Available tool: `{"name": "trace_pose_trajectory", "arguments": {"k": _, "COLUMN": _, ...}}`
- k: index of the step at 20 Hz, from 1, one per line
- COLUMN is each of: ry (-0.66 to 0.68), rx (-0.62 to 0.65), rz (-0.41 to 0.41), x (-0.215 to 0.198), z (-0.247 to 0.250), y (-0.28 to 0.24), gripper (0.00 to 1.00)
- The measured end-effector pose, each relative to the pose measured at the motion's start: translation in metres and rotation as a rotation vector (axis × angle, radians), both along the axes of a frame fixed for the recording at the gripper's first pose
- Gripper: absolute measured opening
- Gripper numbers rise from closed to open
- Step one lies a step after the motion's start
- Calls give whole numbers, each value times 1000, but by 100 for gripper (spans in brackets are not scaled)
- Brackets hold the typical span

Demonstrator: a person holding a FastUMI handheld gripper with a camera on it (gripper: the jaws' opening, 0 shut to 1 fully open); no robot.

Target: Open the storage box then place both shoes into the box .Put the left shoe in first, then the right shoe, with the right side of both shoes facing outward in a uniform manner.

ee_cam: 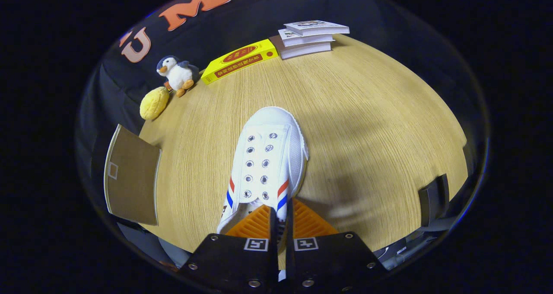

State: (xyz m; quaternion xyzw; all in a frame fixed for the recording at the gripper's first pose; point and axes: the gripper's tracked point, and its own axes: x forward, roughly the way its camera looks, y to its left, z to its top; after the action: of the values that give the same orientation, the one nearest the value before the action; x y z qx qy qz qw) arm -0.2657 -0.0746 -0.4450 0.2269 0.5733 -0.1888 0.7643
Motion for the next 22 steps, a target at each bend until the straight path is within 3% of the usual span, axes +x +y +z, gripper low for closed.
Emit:
{"name": "trace_pose_trajectory", "arguments": {"k": 3, "ry": -10, "rx": 5, "rz": 5, "x": 7, "z": 7, "y": 4, "gripper": 6}}
{"name": "trace_pose_trajectory", "arguments": {"k": 13, "ry": -173, "rx": 29, "rz": 65, "x": 102, "z": 95, "y": 54, "gripper": 5}}
{"name": "trace_pose_trajectory", "arguments": {"k": 22, "ry": -204, "rx": 99, "rz": 208, "x": 175, "z": 156, "y": 172, "gripper": 5}}
